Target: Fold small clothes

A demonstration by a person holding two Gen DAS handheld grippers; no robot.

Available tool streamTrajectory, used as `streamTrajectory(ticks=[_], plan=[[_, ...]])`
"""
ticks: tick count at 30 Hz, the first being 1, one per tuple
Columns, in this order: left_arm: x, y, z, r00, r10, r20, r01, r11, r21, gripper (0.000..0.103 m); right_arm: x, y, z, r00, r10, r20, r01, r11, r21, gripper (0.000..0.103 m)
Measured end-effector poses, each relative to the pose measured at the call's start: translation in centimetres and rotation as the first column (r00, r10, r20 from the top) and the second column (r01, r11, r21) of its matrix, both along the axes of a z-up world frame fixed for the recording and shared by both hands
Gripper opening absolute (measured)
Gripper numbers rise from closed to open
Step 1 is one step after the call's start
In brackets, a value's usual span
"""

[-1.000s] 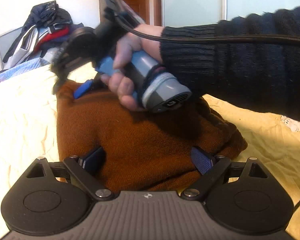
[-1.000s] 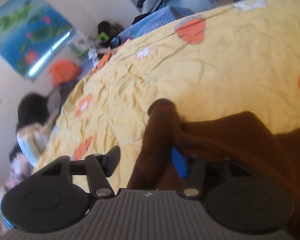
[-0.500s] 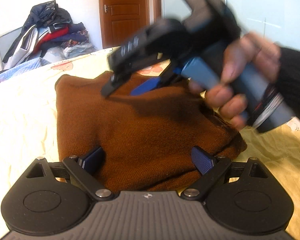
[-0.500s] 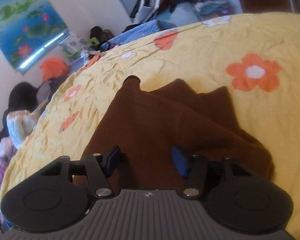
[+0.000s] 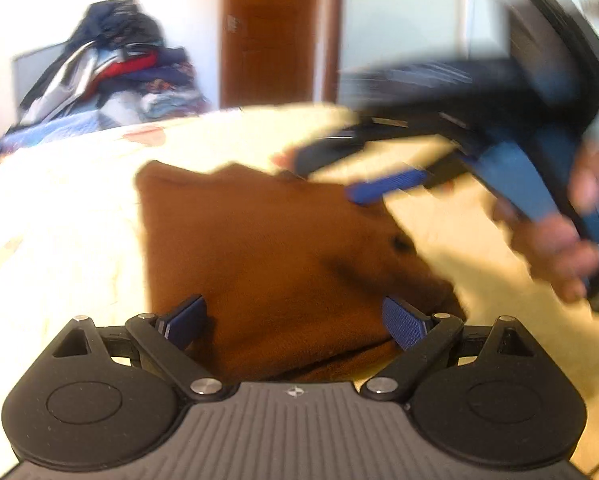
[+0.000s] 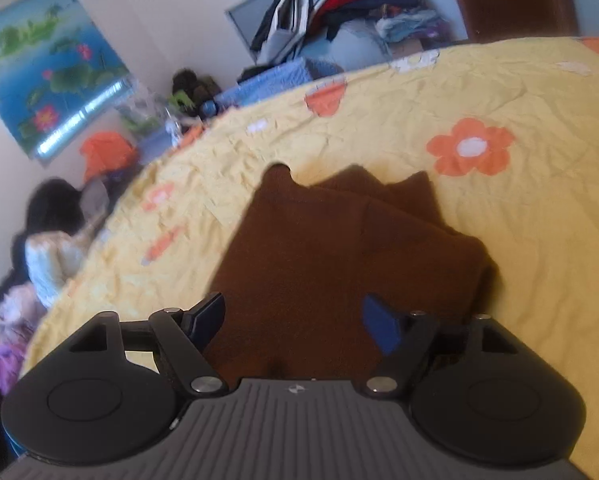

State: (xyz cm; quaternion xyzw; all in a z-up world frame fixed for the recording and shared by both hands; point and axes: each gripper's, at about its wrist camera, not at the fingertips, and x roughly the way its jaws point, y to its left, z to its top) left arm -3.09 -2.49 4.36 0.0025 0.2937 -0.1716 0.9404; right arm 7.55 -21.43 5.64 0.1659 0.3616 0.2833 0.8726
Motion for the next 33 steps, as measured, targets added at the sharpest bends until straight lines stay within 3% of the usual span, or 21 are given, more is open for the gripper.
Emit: streamTrajectory(ticks=[2,4,6,8,9,10,11,12,14,15,17,18,20,21,23,24,25,29,33], plan=[[-0.2,2.9,0.2,0.997,0.042,-0.06,-0.048,0.993,-0.111,0.095,-2.2,-2.1,0.7,1.0,-0.011,0.016,0.01,0.998,0.068,0.092],[0.7,6.0,-0.6,0.979,0.069,-0.191,-0.117,0.96,-0.254,0.095,-3.7,-3.9,0.3,0.999,-0.044,-0.011,0.044,0.996,0.078,0.092],[1.9,7.9,-1.8,0.951,0.083,-0.299,-0.188,0.92,-0.344,0.095,-4.4,-5.4,-1.2,0.996,-0.055,-0.076,0.06,0.996,0.065,0.089],[2.9,8.2,-2.5,0.934,0.054,-0.353,-0.201,0.896,-0.395,0.092,-4.5,-5.8,-3.0,0.988,-0.048,-0.148,0.054,0.998,0.038,0.075],[3.5,8.0,-2.8,0.926,0.031,-0.375,-0.196,0.889,-0.413,0.082,-4.3,-5.8,-3.9,0.981,-0.043,-0.19,0.052,0.998,0.04,0.071],[3.9,7.6,-3.1,0.919,0.012,-0.394,-0.191,0.888,-0.419,0.073,-4.2,-5.7,-4.7,0.974,-0.026,-0.226,0.041,0.997,0.065,0.058],[4.2,7.2,-3.0,0.92,0.026,-0.391,-0.193,0.898,-0.395,0.059,-4.1,-5.6,-5.3,0.968,-0.003,-0.253,0.029,0.995,0.1,0.038],[4.5,6.8,-2.9,0.916,0.04,-0.399,-0.199,0.91,-0.364,0.036,-4.0,-5.2,-5.8,0.961,0.013,-0.275,0.02,0.993,0.117,0.032],[4.7,6.9,-2.9,0.898,0.06,-0.437,-0.227,0.912,-0.34,0.024,-4.3,-4.5,-5.7,0.968,0.017,-0.249,0.004,0.997,0.081,0.024],[4.1,7.1,-2.5,0.903,0.058,-0.427,-0.221,0.913,-0.343,0.022,-4.5,-4.2,-5.3,0.972,0.025,-0.235,-0.009,0.998,0.069,0.023],[3.0,7.3,-1.7,0.929,0.053,-0.367,-0.172,0.939,-0.299,0.022,-5.6,-4.3,-3.9,0.981,0.052,-0.187,-0.045,0.998,0.042,0.022],[2.4,7.0,-1.6,0.94,0.062,-0.335,-0.148,0.96,-0.239,0.023,-6.0,-4.4,-3.5,0.983,0.055,-0.173,-0.052,0.998,0.017,0.021],[0.2,5.8,-1.0,0.97,0.084,-0.229,-0.101,0.993,-0.063,0.025,-5.5,-5.0,-4.3,0.979,0.027,-0.2,-0.035,0.999,-0.033,0.024],[-1.2,5.0,-0.6,0.985,0.08,-0.152,-0.077,0.997,0.025,0.027,-5.6,-5.4,-4.8,0.977,0.015,-0.211,-0.021,1.0,-0.022,0.024],[-3.9,3.4,-0.1,0.998,0.057,-0.029,-0.051,0.983,0.177,0.038,-6.1,-6.2,-4.7,0.978,0.007,-0.21,0.003,0.999,0.044,0.046],[-4.6,2.8,-0.1,0.999,0.043,0.004,-0.043,0.975,0.218,0.046,-6.6,-6.4,-4.3,0.982,-0.006,-0.19,0.017,0.998,0.056,0.052],[-4.9,2.4,-0.2,0.999,0.039,0.017,-0.042,0.969,0.244,0.047,-7.0,-6.7,-3.9,0.986,-0.022,-0.163,0.034,0.997,0.073,0.061],[-2.8,2.1,-1.5,0.993,0.116,-0.027,-0.104,0.957,0.27,0.047,-7.3,-6.7,-2.3,0.992,-0.052,-0.114,0.068,0.988,0.137,0.061],[-1.3,2.5,-1.9,0.988,0.15,-0.043,-0.134,0.957,0.257,0.047,-6.8,-5.2,-1.3,0.996,-0.011,-0.089,0.02,0.994,0.108,0.063]])
